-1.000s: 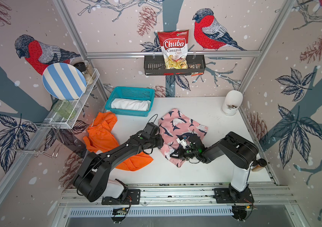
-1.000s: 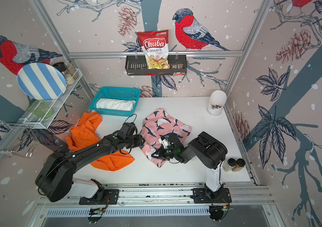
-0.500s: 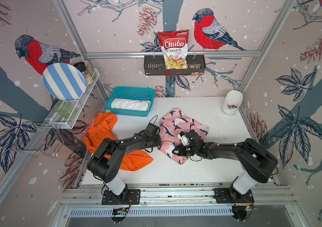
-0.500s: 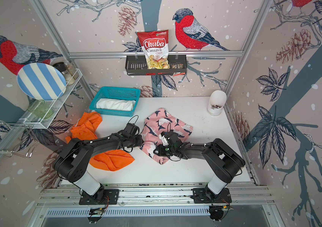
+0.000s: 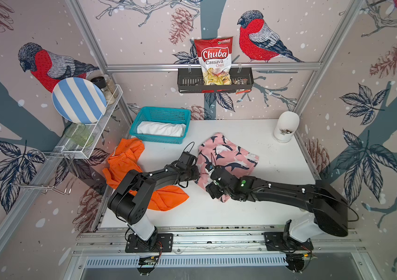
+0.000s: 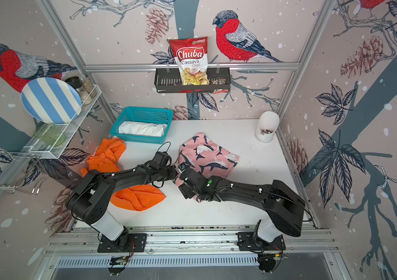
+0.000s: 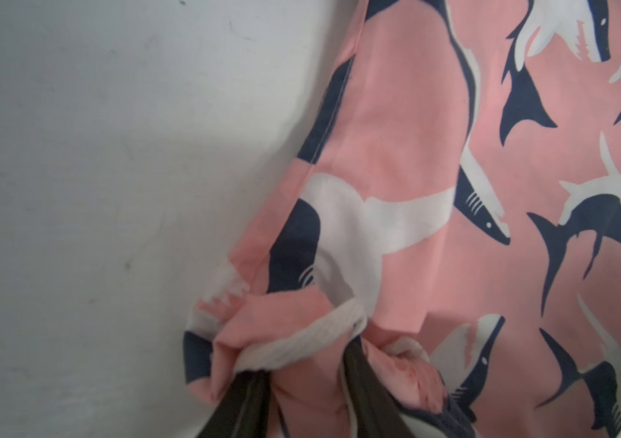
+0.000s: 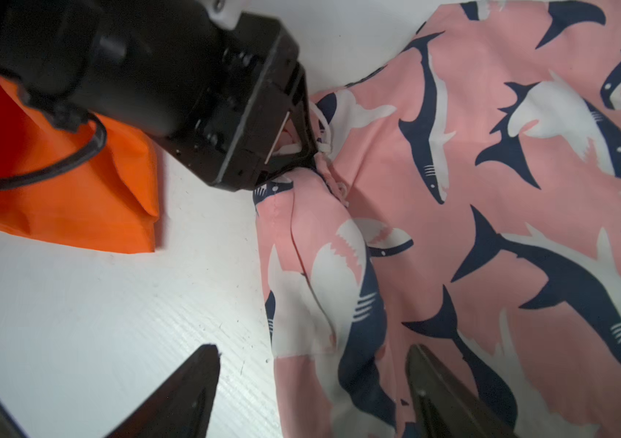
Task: Roll up the shorts
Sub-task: Roll the shorts at the center of the board.
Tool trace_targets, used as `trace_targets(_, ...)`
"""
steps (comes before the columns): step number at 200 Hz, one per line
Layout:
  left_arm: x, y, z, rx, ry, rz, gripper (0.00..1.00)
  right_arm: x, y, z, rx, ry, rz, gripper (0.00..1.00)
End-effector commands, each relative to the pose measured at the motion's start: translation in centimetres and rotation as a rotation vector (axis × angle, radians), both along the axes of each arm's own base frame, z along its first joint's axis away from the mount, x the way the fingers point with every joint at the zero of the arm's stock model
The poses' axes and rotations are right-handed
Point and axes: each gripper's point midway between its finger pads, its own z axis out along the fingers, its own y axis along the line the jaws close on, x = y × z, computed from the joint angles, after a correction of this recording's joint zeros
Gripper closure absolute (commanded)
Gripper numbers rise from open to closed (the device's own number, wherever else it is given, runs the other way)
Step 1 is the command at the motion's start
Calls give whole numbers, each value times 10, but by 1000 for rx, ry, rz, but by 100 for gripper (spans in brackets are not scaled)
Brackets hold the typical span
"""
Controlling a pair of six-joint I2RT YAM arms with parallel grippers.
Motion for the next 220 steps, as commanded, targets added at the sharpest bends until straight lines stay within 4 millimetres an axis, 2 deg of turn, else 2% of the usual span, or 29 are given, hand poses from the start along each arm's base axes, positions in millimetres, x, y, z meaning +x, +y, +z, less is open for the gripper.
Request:
trace_targets(1, -25, 19, -20, 84, 114, 4, 64, 4, -13, -18, -253, -132, 9, 17)
trace_targets(26, -25, 18, -20, 70, 120, 2, 64, -6, -9, -46, -336, -142, 35, 16)
trace_targets(58, -23, 18, -18, 70, 121, -1, 64, -9, -20, -78, -405, -88, 30, 15)
trace_targets(77, -21, 19, -16, 70, 118, 3, 63, -13, -29, -92, -423, -38, 30, 22)
trace_targets(86, -20, 20, -15, 72, 115, 4, 62, -16, -32, -98, -420, -7, 36, 30)
trace_targets(117, -14, 23, -6, 61, 89, 21, 56, -22, -28, -95, -339, 75, 46, 72)
trace_targets(136, -9, 22, 9, 32, 47, 29, 55, -31, -13, -87, -221, 171, 72, 89)
trace_targets(151, -4, 23, 30, 9, -6, 43, 47, -40, 3, -78, -61, 287, 87, 92)
trace_targets(171, -3, 29, 59, -20, -64, 76, 41, -43, 16, -68, 147, 453, 61, 93)
trace_targets(190, -11, 30, 78, -66, -92, 88, 33, -34, 19, -64, 291, 566, -15, 96)
trace_targets(220, -31, 23, 76, -176, -62, 91, 27, -19, 18, -68, 403, 648, -135, 99)
